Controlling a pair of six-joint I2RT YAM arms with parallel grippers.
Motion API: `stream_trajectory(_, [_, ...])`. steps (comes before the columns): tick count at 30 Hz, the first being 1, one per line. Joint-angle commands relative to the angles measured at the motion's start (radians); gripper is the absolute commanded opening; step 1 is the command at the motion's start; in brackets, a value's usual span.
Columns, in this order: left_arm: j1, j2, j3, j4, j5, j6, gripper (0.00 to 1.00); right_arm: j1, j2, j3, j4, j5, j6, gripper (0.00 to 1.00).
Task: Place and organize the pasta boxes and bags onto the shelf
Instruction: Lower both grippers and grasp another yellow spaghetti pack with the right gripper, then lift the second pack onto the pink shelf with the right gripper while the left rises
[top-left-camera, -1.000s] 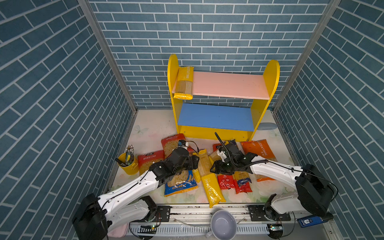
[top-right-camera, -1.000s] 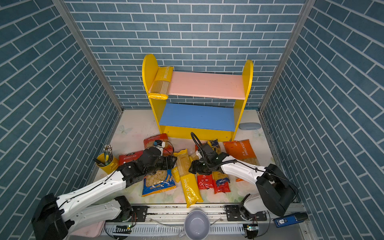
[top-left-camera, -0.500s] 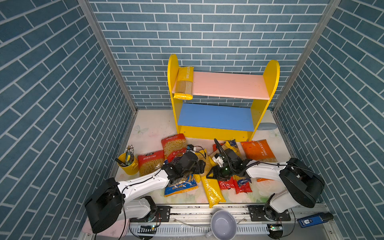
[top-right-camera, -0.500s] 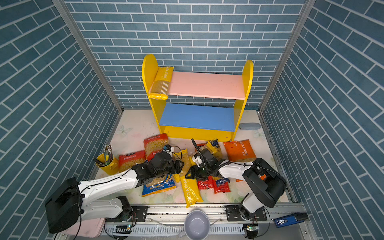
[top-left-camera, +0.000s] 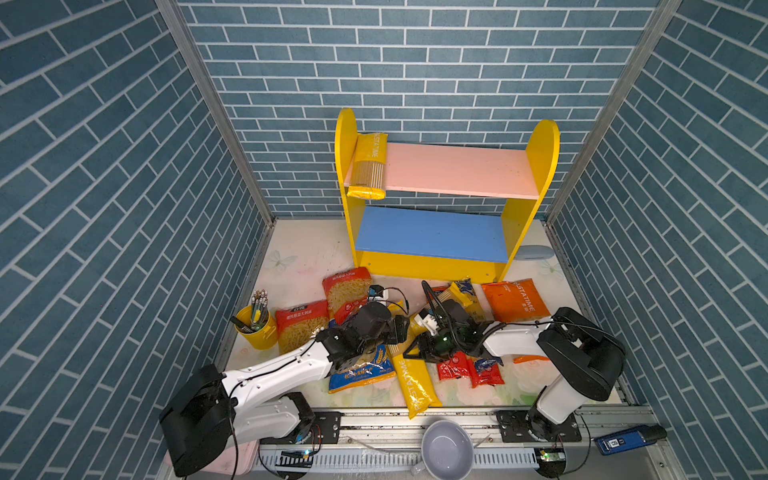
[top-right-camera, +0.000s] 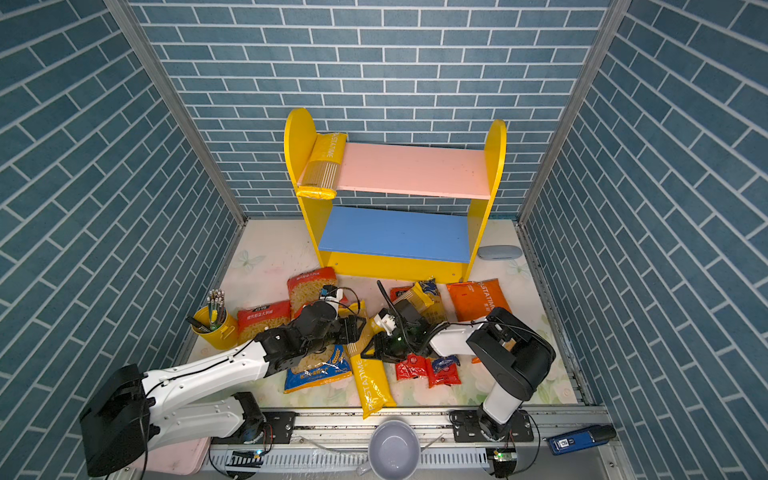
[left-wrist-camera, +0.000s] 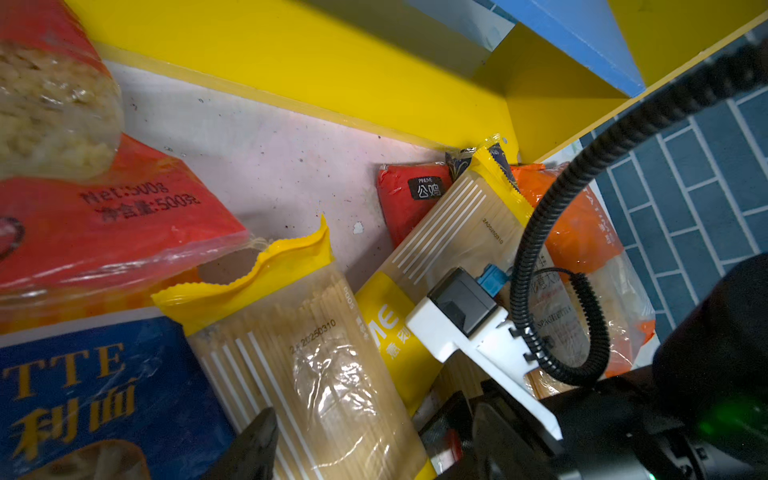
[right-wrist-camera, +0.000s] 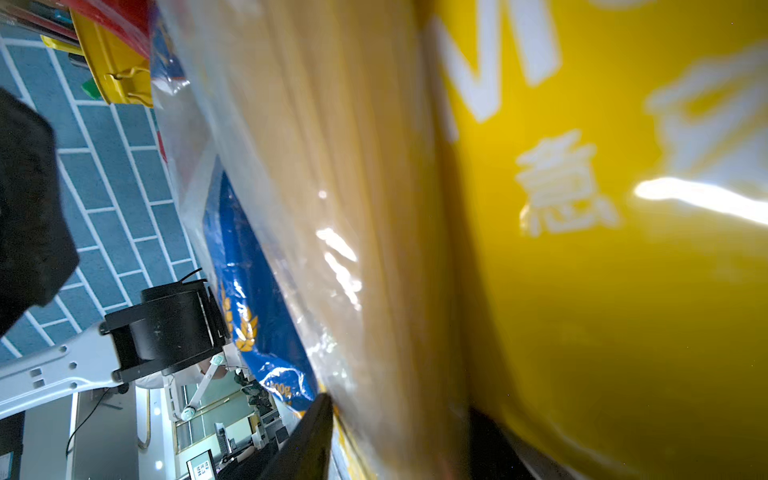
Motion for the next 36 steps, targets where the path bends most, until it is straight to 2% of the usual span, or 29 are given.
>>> stream_trajectory(1, [0.013,-0.012,-0.010,-0.010,-0.015,0.013,0.75,0.007,-0.021,-0.005,0.059,-0.022,0.032,0.36])
stream_trajectory(5, [0.033,-0.032,0.012,-0.030,-0.012,0.035,0.75,0.006,-0.069,0.009,0.040,-0.027,0.039,0.23])
stream_trajectory(8, [0.067,-0.054,0.017,-0.043,-0.004,0.053,0.76,0.005,-0.093,0.034,-0.042,-0.026,-0.002,0.18])
stream_trajectory(12, [0.126,-0.105,0.025,-0.066,0.042,0.060,0.76,0.000,-0.136,0.057,-0.061,-0.020,0.003,0.18])
stream_trajectory(19, [0.231,-0.220,0.037,-0.062,0.111,0.056,0.86,-0.036,-0.243,0.175,-0.260,0.032,-0.102,0.17])
stream_trajectory(23, [0.246,-0.265,0.053,-0.048,0.124,0.060,0.91,-0.070,-0.308,0.240,-0.388,0.065,-0.191,0.17])
stream_trajectory(26, [0.258,-0.298,0.046,0.010,0.169,0.039,0.97,-0.107,-0.357,0.259,-0.416,0.084,-0.205,0.15])
stream_trajectory(29, [0.295,-0.316,0.049,0.051,0.243,0.025,0.98,-0.127,-0.402,0.304,-0.459,0.083,-0.223,0.15])
stream_trajectory(33, [0.311,-0.324,0.059,0.065,0.274,0.085,0.98,-0.128,-0.430,0.350,-0.513,0.096,-0.256,0.16])
stream_trajectory(36, [0.313,-0.295,0.067,0.101,0.320,0.077,0.97,-0.127,-0.451,0.371,-0.530,0.110,-0.266,0.16])
